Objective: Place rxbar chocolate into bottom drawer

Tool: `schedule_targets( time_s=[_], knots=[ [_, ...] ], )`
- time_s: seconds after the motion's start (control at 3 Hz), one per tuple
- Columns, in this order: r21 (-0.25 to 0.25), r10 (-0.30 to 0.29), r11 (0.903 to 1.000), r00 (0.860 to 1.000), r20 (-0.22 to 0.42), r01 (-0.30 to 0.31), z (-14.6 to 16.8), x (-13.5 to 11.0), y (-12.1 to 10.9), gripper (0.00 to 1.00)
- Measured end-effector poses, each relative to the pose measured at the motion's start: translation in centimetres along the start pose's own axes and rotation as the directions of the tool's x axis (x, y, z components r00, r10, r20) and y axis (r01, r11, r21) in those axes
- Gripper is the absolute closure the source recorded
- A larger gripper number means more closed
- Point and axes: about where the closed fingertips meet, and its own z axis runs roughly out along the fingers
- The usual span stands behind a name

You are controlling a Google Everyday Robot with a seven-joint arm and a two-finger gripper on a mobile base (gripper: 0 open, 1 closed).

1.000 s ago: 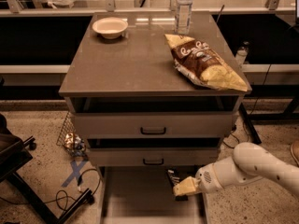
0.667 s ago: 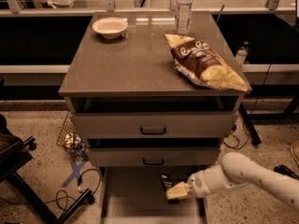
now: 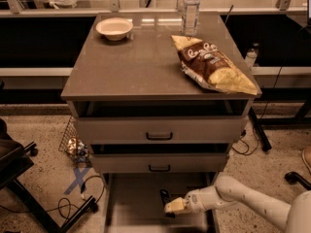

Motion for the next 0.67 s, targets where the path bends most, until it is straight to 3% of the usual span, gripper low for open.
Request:
schedule_targets(
  time_s=[0.33,0.67],
  knots=[
    [-0.043,0.081,0.9957,0.996,-0.031,-0.082,3.27,0.97,-4.68,1.0],
    [-0.049,0.093,0.9943,0.995,-0.024,-0.094,3.8,0.93,-5.62,0.82]
  ],
)
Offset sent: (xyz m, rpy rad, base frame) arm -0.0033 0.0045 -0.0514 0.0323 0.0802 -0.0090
